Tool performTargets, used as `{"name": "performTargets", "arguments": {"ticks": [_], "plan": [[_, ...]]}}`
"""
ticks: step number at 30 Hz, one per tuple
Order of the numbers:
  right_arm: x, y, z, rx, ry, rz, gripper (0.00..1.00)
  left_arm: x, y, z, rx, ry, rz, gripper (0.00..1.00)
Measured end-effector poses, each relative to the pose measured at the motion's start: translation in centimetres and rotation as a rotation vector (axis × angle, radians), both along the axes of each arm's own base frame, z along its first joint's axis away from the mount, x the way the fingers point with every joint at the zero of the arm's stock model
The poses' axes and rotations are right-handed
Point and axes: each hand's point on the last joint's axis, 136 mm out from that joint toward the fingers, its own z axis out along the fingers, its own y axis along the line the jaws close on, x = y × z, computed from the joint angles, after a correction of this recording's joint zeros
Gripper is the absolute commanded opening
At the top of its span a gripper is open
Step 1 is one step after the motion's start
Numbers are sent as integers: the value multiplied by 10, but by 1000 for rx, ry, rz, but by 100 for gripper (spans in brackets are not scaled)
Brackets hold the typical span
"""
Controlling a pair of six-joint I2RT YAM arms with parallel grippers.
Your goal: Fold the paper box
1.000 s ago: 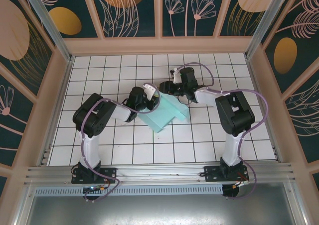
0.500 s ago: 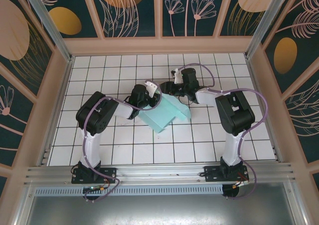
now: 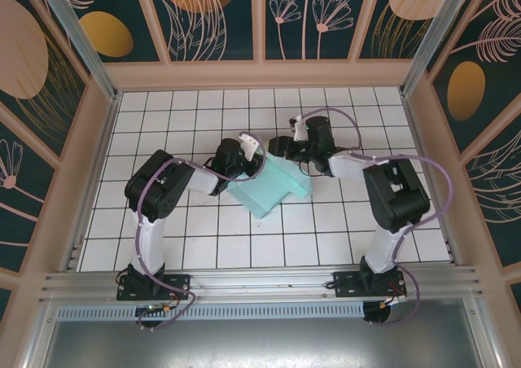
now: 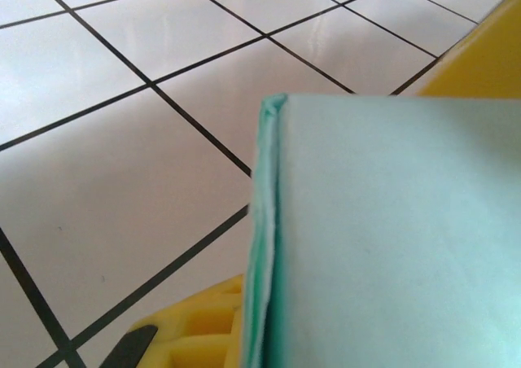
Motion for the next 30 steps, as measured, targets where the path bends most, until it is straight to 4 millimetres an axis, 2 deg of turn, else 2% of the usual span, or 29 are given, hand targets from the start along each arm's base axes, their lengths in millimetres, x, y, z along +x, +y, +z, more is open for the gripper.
{"name": "performTargets", "arguments": {"ticks": [3, 6, 8, 10, 14, 17, 21, 30], "plan": [[0, -24, 31, 24, -56, -68, 54, -4, -3, 7, -41, 23, -12, 0], [5, -48, 55, 43, -104, -129, 50, -9, -9, 28, -98, 25, -44, 0], [7, -60, 61, 46, -118, -156, 47, -13, -14, 47, -143, 15, -75, 0], [5, -64, 56, 43, -105, -163, 44, -17, -19, 65, -184, -1, -105, 0], [-10, -60, 36, 49, -40, -134, 37, -23, -24, 95, -245, -38, -150, 0], [-21, -46, 35, 61, -29, -80, 36, -25, -25, 105, -266, -45, -163, 0], [-29, -33, 36, 61, -44, -36, 35, -26, -25, 105, -278, -29, -171, 0], [-22, -17, 35, 46, -76, -22, 35, -18, -15, 101, -292, 16, -124, 0]]}}
